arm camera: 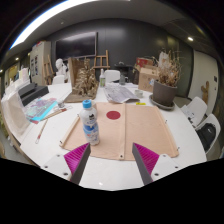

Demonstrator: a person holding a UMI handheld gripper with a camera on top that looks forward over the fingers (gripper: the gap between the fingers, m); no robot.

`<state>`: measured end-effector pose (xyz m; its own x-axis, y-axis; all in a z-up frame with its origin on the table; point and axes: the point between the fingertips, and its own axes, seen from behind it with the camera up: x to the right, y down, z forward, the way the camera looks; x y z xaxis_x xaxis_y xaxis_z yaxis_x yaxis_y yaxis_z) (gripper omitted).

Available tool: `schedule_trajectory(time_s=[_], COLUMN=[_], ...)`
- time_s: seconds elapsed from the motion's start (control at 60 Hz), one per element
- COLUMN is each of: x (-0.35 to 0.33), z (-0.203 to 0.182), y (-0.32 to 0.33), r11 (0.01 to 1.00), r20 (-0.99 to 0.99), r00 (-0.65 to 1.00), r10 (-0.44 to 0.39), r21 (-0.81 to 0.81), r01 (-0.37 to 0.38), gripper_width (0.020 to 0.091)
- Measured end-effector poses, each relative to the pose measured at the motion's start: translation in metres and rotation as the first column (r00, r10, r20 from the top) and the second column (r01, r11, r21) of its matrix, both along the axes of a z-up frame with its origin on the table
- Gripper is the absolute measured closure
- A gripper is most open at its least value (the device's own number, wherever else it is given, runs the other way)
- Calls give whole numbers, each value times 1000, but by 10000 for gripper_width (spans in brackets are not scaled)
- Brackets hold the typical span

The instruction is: Pour water

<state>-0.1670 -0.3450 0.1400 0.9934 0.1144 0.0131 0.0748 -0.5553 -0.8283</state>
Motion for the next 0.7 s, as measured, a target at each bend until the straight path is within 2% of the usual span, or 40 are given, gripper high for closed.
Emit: schedule_trajectory(time_s=[0.083, 0.183, 0.383, 0.433, 0.483, 0.55, 0.617, 0.7], x=[-38, -73, -92, -92, -89, -95, -95, -95], z=[-15, -33, -66, -71, -76, -76, -74, -73], y=[20, 54, 134, 148, 157, 165, 168, 167], r11=[999, 996, 983, 978, 973, 969, 962, 956], r20=[2, 0, -17, -27, -30, -54, -38, -19], r00=[1000, 1000, 997, 995, 992, 991, 990, 989], r10=[24, 19, -75, -100, -125, -120, -137, -145], r21=[35, 82, 165, 180, 189, 212, 235, 256], r01=[-24, -19, 77, 103, 129, 129, 142, 145], gripper_width=[242, 242, 271, 321, 426, 576, 587, 656])
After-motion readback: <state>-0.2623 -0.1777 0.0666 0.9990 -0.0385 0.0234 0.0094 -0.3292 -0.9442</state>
